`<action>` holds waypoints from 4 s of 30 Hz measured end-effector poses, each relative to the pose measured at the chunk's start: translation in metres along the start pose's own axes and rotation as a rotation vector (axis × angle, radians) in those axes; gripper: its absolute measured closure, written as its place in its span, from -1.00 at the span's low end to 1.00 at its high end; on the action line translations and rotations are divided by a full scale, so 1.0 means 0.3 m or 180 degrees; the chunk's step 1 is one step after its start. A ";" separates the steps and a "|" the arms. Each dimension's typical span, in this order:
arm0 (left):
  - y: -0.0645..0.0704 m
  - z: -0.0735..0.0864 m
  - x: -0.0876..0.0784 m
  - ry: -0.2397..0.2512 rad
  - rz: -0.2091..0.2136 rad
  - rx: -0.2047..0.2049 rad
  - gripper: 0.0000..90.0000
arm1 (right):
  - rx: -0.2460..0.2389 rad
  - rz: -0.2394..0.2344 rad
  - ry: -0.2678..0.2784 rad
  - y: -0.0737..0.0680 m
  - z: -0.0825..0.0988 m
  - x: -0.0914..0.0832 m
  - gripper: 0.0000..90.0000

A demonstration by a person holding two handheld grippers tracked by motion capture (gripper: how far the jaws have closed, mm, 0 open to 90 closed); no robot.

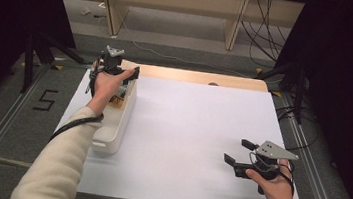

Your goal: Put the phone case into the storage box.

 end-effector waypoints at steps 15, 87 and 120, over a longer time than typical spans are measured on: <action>-0.004 0.007 0.012 -0.0017 -0.0003 -0.0009 -0.76 | -0.0002 -0.0004 0.0015 0.000 0.000 -0.001 -0.66; -0.007 0.020 0.052 -0.0164 0.0034 0.0025 -0.76 | -0.0004 -0.0007 0.0018 0.001 0.000 -0.001 -0.66; -0.023 0.045 0.053 -0.0218 0.0097 -0.0089 -0.77 | -0.0004 -0.0006 0.0008 -0.001 0.000 0.000 -0.66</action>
Point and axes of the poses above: each handheld gripper's, and its own axes: x roughly forward along the jaws, z roughly out of its underside, y roughly to its right, the point moved 1 cm from there along x, roughly forward along the jaws, and after that the axes turned 3 degrees about -x, right-handed, at the moved point
